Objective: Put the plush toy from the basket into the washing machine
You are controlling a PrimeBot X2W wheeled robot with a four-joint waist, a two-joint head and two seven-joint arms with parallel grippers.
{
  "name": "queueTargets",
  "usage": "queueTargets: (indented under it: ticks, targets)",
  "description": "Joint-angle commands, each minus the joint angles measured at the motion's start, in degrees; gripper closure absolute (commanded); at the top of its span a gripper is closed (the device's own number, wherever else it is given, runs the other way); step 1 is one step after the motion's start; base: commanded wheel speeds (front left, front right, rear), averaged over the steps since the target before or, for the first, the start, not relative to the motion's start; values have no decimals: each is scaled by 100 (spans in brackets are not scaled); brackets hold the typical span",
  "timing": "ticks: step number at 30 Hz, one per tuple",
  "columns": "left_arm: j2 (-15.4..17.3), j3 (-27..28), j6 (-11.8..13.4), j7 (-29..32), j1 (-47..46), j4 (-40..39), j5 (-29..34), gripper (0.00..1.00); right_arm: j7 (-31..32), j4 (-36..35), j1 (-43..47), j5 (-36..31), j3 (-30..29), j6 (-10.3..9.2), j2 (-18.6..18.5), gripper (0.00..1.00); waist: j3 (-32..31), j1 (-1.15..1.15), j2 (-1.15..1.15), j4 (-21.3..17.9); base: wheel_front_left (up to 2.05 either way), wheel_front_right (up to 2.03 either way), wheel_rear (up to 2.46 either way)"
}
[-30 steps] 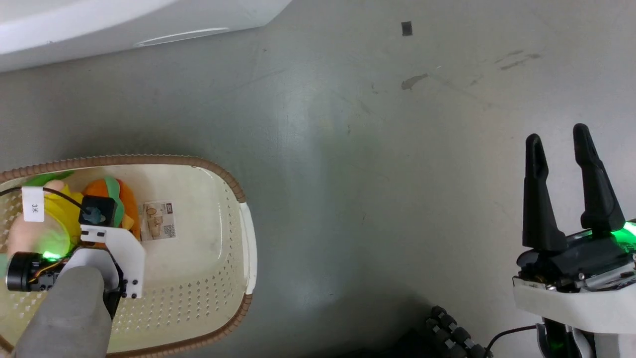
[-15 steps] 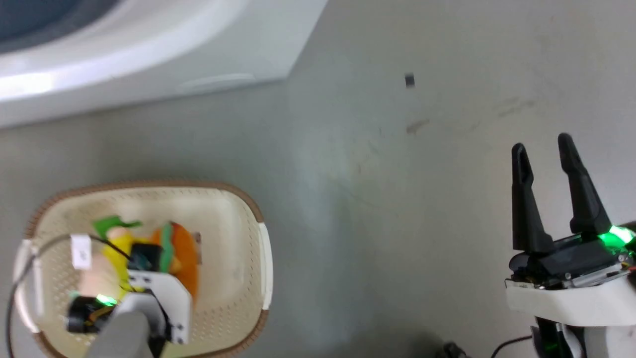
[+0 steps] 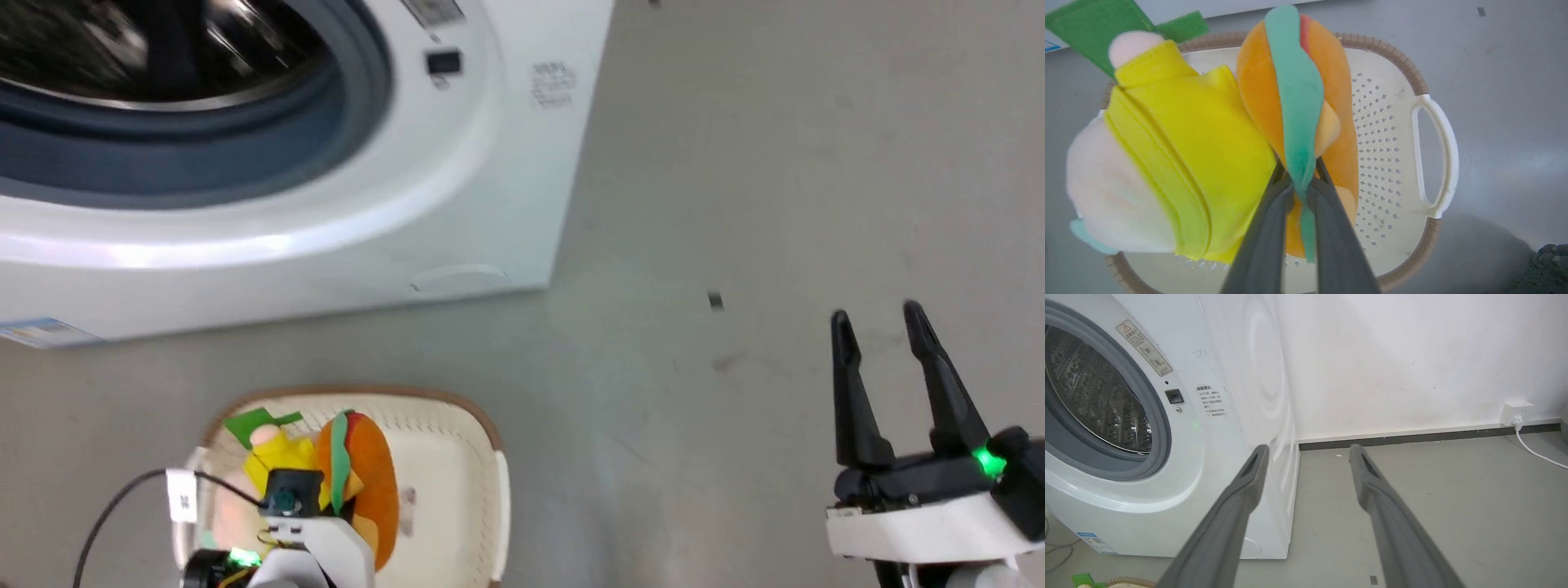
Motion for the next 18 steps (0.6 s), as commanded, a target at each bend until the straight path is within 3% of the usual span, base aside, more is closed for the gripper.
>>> queueTargets:
  ticks: [1,9,18]
  targets:
    - [-23,36,-9,-45,115,-94,-39,100,-25,24,93,-46,-33,-4,0,0,-578,0,0,388,0,0,0]
    - [-14,203,134,-53,964,-1701,74,100,-25,60,482,-93,-172,-4,0,0,-1293,0,0,713,0,0,0]
    - [14,591,246,-54,1701,-3582,231,100,-25,24,709,-67,-162,-4,0,0,-1611,0,0,866,0,0,0]
